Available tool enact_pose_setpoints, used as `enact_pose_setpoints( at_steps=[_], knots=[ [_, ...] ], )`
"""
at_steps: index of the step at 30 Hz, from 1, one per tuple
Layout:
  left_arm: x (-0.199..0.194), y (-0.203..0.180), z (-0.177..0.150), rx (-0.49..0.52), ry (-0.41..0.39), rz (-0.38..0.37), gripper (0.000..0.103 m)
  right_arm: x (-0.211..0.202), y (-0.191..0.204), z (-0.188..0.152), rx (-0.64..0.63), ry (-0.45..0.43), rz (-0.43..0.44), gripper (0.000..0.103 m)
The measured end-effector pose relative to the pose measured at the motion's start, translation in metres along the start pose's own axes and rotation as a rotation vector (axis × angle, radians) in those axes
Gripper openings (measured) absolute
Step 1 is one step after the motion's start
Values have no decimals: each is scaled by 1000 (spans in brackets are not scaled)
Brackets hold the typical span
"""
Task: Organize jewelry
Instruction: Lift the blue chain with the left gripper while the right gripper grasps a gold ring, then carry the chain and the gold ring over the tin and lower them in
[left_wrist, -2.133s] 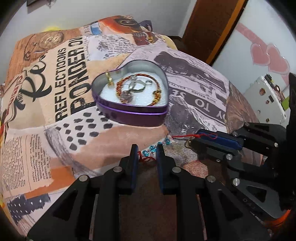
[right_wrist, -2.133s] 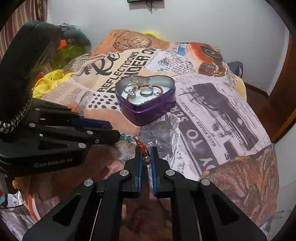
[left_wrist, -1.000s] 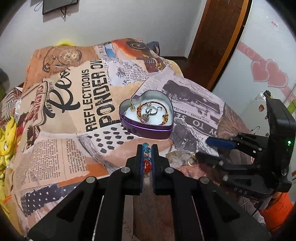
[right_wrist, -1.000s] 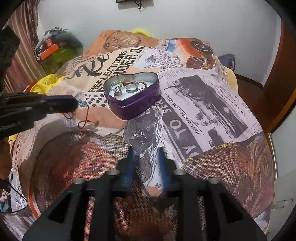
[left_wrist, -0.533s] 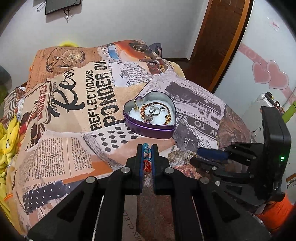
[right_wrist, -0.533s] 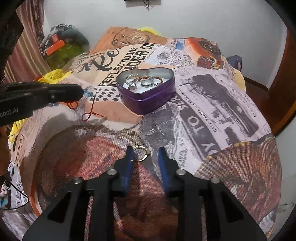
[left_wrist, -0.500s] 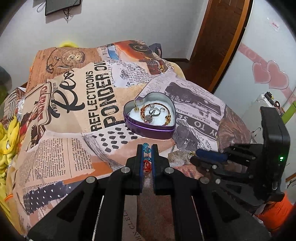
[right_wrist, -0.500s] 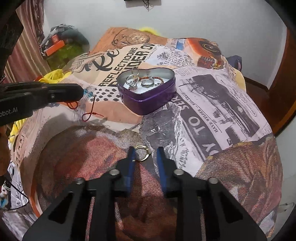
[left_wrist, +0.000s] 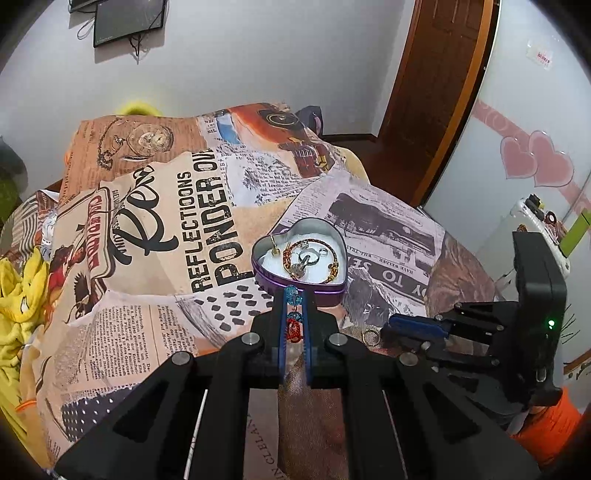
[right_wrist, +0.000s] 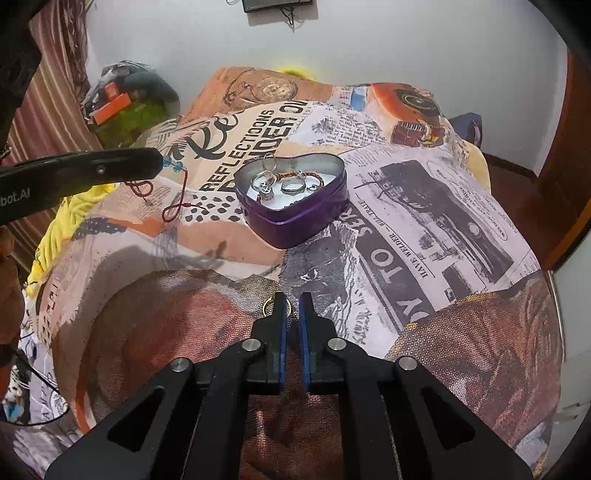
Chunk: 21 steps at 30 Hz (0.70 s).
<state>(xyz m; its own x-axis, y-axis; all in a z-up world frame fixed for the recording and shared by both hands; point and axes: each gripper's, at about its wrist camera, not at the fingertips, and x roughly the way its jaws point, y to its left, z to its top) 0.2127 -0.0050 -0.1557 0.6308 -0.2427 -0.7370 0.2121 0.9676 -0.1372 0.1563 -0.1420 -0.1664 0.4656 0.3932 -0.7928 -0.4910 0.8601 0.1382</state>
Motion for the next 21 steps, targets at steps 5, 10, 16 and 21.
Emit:
enact_pose_setpoints(
  at_steps=[5,10,16,21],
  knots=[
    [-3,1,-2,-2,0,0,6,13,0,0,15,24,8,42],
    [-6,4,-2,-5,-7,3,6,20,15,-6,-71,22,-70,42],
    [-9,5,-2,-9,-13,-1,6,22,22,-8,-127,26,-92,17],
    [-12,4,1,-6,-22,-4,6,18,21,-7,-128,29,-88,16]
  ],
)
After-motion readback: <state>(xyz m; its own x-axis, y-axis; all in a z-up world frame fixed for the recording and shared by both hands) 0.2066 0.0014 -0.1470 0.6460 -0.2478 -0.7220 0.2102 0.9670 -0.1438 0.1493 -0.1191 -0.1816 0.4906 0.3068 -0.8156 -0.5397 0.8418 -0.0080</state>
